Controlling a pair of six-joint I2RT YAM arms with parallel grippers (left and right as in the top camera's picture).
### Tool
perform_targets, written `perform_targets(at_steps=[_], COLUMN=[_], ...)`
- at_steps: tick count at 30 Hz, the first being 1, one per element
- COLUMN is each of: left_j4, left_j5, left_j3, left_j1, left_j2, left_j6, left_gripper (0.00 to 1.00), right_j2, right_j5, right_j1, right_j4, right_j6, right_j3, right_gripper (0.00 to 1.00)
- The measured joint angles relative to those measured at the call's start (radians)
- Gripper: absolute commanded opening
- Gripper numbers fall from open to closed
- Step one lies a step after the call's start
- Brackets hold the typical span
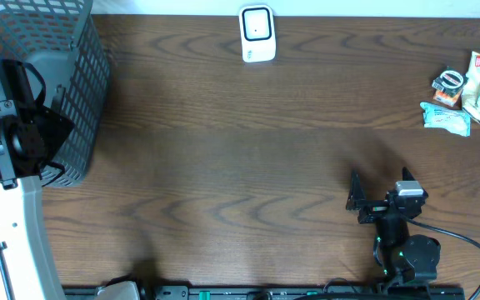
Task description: Scan the item barcode
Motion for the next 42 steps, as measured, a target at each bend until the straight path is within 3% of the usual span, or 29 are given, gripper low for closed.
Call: perform_targets(at_steps=[42], left_j4=[0.000], left_j5=[0.000], left_j3=[0.000], left_j1=[0.000], left_j2=[0.000], left_j6=[0.000], left_gripper=[0.98], right_j2=[0.000], right_j5=[0.000], right_j1=[0.000], right_j4=[0.000], right_j6=[-0.026], right_j3=[0.000], right_gripper=[0.99])
